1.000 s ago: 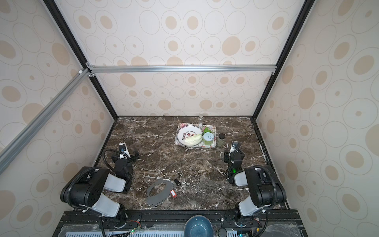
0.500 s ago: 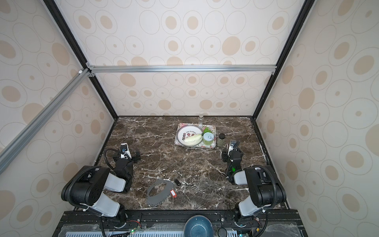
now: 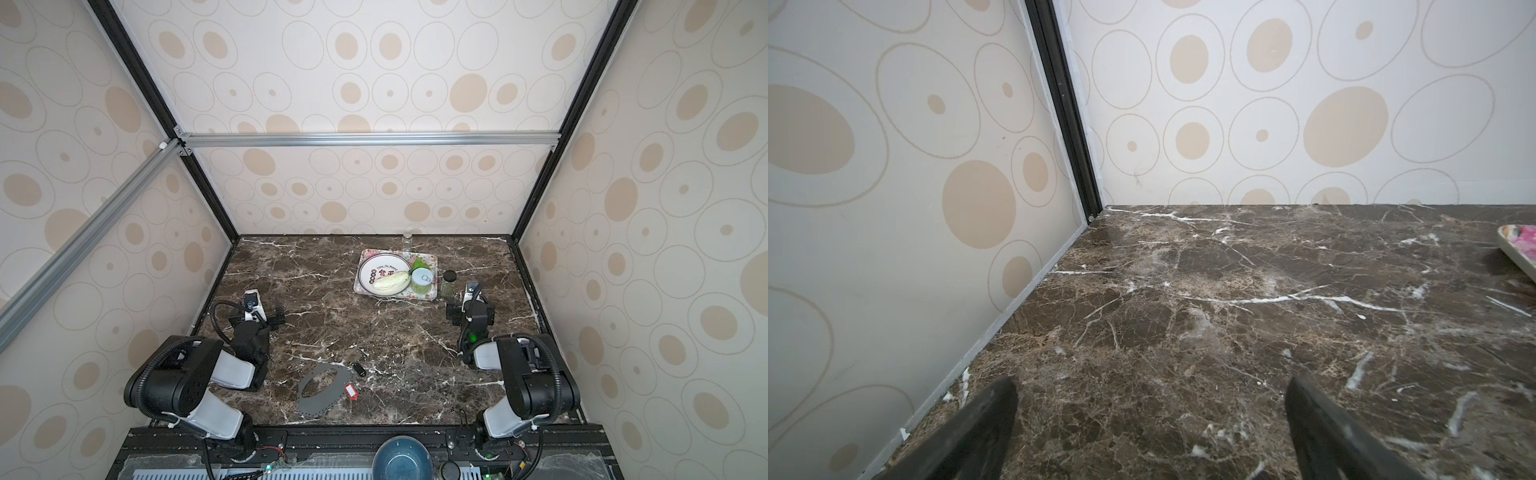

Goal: Attach keys to a key ring
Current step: Reset both arms

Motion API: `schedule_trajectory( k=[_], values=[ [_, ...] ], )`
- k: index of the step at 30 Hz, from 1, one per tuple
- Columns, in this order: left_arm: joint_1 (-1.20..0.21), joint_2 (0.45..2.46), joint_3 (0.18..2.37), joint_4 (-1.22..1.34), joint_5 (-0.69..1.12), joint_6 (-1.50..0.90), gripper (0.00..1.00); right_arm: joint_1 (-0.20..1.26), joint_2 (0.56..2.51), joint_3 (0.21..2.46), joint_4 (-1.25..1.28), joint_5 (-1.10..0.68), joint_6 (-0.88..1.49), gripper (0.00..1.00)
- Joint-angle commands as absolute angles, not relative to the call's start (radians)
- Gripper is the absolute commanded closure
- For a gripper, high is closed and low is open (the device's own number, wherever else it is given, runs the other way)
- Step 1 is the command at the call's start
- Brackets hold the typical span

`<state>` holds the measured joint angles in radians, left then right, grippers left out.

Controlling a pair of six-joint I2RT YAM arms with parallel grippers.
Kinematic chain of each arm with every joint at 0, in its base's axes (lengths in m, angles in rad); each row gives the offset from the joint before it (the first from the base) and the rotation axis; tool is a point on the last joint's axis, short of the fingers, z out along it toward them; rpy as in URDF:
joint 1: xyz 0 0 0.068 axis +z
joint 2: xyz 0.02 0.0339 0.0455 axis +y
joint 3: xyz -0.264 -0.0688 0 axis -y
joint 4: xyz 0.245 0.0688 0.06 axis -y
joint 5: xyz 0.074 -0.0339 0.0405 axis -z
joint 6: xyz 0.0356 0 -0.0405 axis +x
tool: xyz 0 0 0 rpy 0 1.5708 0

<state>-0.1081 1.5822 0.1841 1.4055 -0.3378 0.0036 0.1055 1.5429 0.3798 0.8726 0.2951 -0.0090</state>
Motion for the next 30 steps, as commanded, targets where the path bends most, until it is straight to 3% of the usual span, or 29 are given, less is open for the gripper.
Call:
schedule_trajectory(
  k=[1,23,30],
  values=[
    [-0.1,1.585,0.195,1.426,-0.336,-0.011,0.0,0.106,1.546,0.394,0.865,0.299,-0.01,0.0],
    [-0.101,1.585,0.2,1.414,-0.334,-0.014,0.0,0.106,1.546,0.397,0.861,0.297,-0.01,0.0],
    [-0.098,1.585,0.199,1.417,-0.333,-0.014,0.0,0.072,1.546,0.413,0.821,0.219,0.004,0.0]
  ],
)
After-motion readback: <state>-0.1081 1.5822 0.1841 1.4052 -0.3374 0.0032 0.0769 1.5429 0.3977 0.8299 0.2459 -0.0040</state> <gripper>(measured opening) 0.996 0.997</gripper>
